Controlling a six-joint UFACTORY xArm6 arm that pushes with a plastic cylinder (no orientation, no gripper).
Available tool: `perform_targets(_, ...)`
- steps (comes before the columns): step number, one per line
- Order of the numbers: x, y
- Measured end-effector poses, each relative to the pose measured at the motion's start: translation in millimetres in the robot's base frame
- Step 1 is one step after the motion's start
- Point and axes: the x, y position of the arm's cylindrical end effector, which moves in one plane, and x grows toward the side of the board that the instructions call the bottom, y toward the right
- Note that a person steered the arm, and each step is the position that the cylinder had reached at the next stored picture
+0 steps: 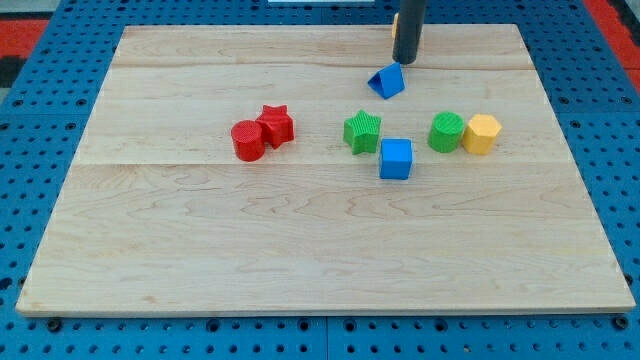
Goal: Push the blue blocks downwards
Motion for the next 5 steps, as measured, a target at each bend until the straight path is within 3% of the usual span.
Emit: perform_targets(5,126,-7)
